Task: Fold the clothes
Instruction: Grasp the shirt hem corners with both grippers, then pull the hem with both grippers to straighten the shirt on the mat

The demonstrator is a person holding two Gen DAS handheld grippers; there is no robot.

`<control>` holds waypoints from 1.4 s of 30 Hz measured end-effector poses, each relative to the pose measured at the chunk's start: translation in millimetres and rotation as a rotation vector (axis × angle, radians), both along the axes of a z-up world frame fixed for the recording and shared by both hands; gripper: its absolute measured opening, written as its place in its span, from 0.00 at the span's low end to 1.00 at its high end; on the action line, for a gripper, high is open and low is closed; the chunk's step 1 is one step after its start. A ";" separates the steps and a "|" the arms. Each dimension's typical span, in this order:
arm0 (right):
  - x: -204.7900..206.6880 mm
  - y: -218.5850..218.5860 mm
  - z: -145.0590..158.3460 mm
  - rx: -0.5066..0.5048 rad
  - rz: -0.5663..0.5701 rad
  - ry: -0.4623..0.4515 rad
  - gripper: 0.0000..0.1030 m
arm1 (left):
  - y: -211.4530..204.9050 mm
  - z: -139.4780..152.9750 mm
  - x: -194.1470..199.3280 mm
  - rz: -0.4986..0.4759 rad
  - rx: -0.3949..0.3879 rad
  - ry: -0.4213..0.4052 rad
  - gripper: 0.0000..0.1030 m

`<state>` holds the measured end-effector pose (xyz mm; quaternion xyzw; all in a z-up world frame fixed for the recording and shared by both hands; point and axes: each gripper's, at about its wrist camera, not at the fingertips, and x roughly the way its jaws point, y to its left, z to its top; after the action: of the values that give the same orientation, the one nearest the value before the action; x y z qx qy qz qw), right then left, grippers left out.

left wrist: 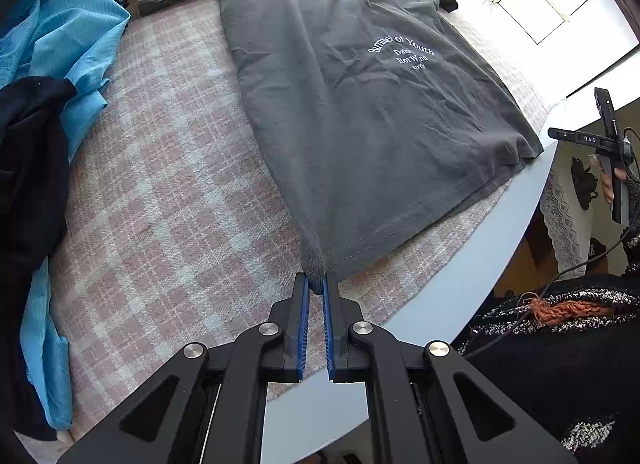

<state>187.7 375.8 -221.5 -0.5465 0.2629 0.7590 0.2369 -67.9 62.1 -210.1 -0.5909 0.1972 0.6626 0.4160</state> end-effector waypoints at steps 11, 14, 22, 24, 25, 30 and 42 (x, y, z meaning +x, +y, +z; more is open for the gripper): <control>-20.8 0.7 -49.5 -0.037 0.062 -0.140 0.30 | -3.7 8.3 -7.0 -0.028 0.010 0.007 0.05; -23.0 0.0 -38.5 -0.073 0.079 -0.100 0.07 | -0.7 9.1 -6.7 -0.035 0.017 0.012 0.05; 6.2 16.9 25.8 -0.084 0.002 0.036 0.06 | -24.7 50.5 0.2 0.003 0.111 0.016 0.05; 1.5 17.0 4.6 -0.107 0.005 -0.029 0.06 | -26.8 38.8 4.7 -0.005 0.084 -0.007 0.00; -1.7 15.5 -1.4 -0.117 0.011 -0.037 0.06 | -26.1 28.7 4.0 -0.004 0.062 -0.023 0.00; -6.8 19.6 30.7 -0.118 0.014 0.050 0.06 | -22.7 21.6 -7.1 0.029 0.059 -0.031 0.00; -22.5 15.4 0.7 -0.070 0.068 -0.060 0.06 | 8.1 -8.8 -24.5 0.081 0.008 -0.100 0.25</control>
<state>165.3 391.2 -220.8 -0.5857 0.2633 0.7402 0.1992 -92.4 70.1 -218.9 -0.6291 0.1495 0.6494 0.4002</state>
